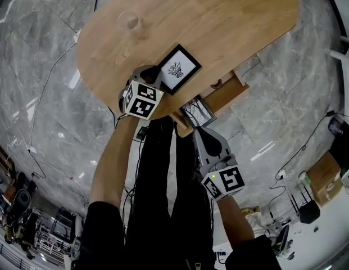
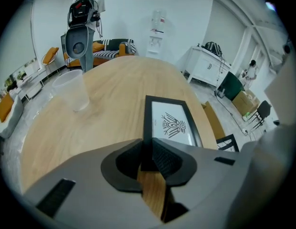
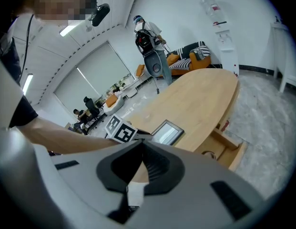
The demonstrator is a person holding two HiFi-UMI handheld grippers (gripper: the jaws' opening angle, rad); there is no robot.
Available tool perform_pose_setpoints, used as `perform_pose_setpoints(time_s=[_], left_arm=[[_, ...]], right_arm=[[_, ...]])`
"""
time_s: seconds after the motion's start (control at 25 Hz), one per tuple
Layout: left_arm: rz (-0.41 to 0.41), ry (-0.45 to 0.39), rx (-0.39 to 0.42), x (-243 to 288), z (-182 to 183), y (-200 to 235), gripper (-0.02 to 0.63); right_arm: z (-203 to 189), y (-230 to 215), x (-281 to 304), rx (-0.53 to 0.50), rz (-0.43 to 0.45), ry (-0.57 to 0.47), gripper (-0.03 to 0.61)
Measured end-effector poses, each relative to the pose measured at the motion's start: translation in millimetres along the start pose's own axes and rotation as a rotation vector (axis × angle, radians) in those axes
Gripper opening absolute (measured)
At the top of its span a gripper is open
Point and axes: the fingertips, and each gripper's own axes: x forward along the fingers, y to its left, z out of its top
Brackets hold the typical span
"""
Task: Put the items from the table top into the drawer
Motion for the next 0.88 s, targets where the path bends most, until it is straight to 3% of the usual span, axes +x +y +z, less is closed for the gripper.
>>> perform_pose_setpoints(time_s=[0.32, 0.88], left_arm=[[0.018, -0.036, 0.005, -10.1, -2.2, -9.9, 0.071], [-0.082, -0.087, -0.055, -14.3, 18.4, -73.0, 0.071]], right_arm=[[1.9, -3.7, -0.1, 0.027, -0.007, -0.013, 0.011], [-4.6, -23.3, -17.4, 0.076, -0.04, -0.043, 0.011]])
